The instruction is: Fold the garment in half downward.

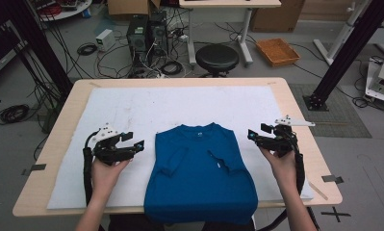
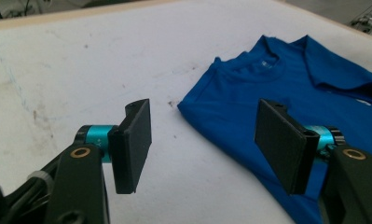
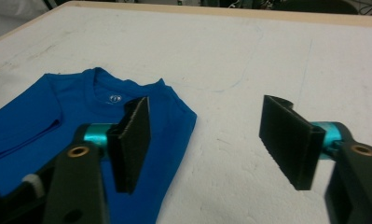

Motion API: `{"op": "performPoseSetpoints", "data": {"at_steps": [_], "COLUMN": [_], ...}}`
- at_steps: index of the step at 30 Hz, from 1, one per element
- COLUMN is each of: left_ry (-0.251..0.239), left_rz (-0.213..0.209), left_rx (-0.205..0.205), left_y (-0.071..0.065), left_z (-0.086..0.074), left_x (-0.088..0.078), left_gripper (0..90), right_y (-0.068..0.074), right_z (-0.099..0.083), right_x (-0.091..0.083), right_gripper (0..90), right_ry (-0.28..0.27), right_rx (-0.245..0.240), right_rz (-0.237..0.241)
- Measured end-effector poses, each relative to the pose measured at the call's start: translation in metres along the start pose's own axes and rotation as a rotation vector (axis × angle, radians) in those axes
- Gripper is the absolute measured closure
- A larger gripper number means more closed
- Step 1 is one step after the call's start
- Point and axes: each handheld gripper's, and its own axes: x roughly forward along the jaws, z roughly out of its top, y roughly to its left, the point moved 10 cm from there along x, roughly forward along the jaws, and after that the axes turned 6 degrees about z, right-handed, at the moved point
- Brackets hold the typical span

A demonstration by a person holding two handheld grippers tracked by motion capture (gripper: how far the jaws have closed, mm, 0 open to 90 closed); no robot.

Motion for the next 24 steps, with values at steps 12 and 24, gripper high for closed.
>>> {"op": "performPoseSetpoints", "data": {"at_steps": [12, 24], "left_ry": [0.118, 0.207], "left_rz": [-0.042, -0.036], "left_rx": [-0.076, -0.109], "left_y": [-0.013, -0.02], "left_z": [-0.006, -0.015], "left_x": [0.046, 0.073], "left_gripper": [44.6, 48.6], "right_y": [-0.008, 0.0], "right_z": [-0.02, -0.035], "right_x": [0.041, 0.077], "right_gripper": [58.6, 60.2], "right_ry": [0.082, 0.185], "right_rx": [0.053, 0.056], "right_rz": [0.021, 0.049]}}
